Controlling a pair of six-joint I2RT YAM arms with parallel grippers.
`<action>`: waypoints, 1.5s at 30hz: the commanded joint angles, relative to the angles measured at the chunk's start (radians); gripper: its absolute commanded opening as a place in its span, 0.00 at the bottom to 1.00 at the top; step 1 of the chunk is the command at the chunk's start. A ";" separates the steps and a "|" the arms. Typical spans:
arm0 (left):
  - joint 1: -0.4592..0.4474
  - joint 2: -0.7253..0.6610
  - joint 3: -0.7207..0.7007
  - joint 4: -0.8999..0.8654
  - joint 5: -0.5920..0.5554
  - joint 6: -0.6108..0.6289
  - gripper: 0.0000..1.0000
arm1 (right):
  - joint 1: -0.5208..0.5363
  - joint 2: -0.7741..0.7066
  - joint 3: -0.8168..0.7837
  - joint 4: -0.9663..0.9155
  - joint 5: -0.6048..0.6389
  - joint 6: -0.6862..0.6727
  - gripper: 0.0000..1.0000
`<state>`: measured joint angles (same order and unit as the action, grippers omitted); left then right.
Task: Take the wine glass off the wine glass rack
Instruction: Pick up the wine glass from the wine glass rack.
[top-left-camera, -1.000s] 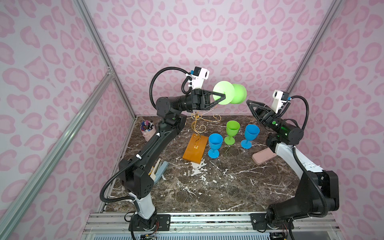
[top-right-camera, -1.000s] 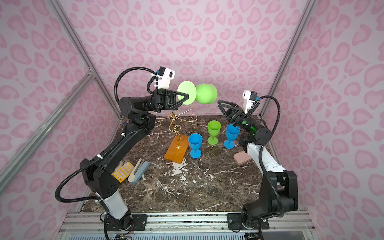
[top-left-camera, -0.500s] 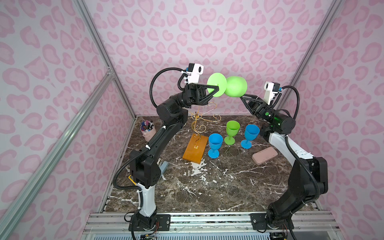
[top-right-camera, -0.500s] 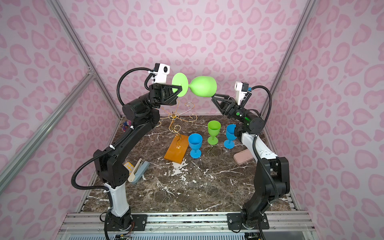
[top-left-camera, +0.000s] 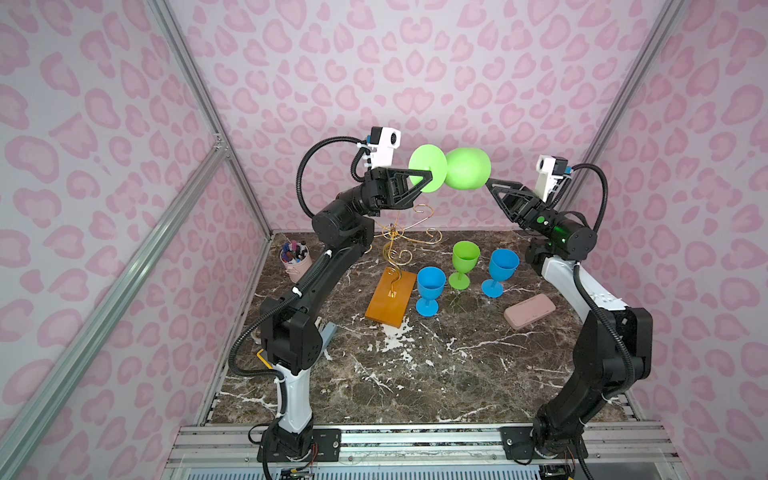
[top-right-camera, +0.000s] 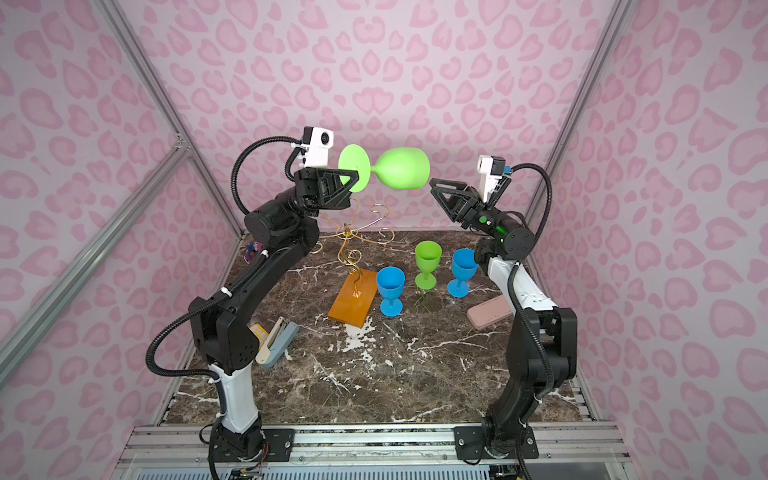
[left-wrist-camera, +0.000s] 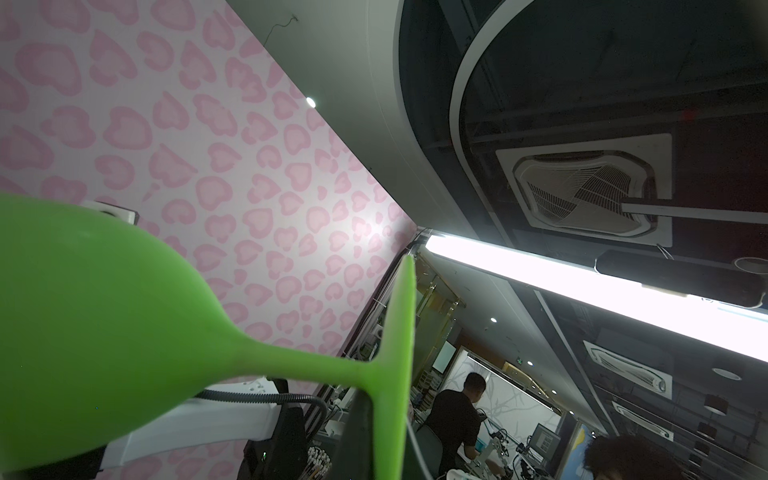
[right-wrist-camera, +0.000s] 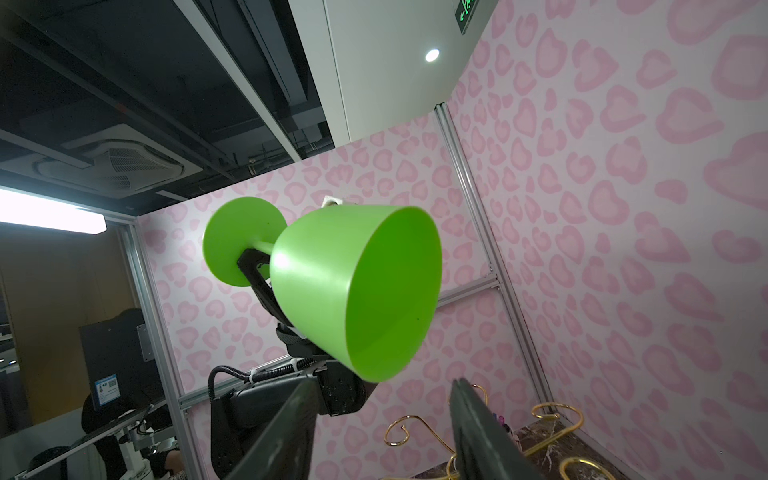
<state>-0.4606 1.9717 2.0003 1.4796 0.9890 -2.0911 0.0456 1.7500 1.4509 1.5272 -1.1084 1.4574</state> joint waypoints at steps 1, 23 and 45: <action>0.000 0.013 0.005 0.060 -0.025 -0.207 0.04 | -0.002 0.036 0.068 0.029 -0.025 0.031 0.53; 0.007 0.036 -0.068 0.116 -0.132 -0.334 0.03 | 0.091 0.143 0.325 0.029 -0.174 0.102 0.52; 0.026 0.009 -0.170 0.116 -0.204 -0.389 0.18 | 0.130 0.141 0.371 0.026 -0.216 0.113 0.00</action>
<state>-0.4370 1.9869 1.8355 1.5795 0.6933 -2.0933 0.1684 1.9018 1.8202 1.5497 -1.3087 1.5707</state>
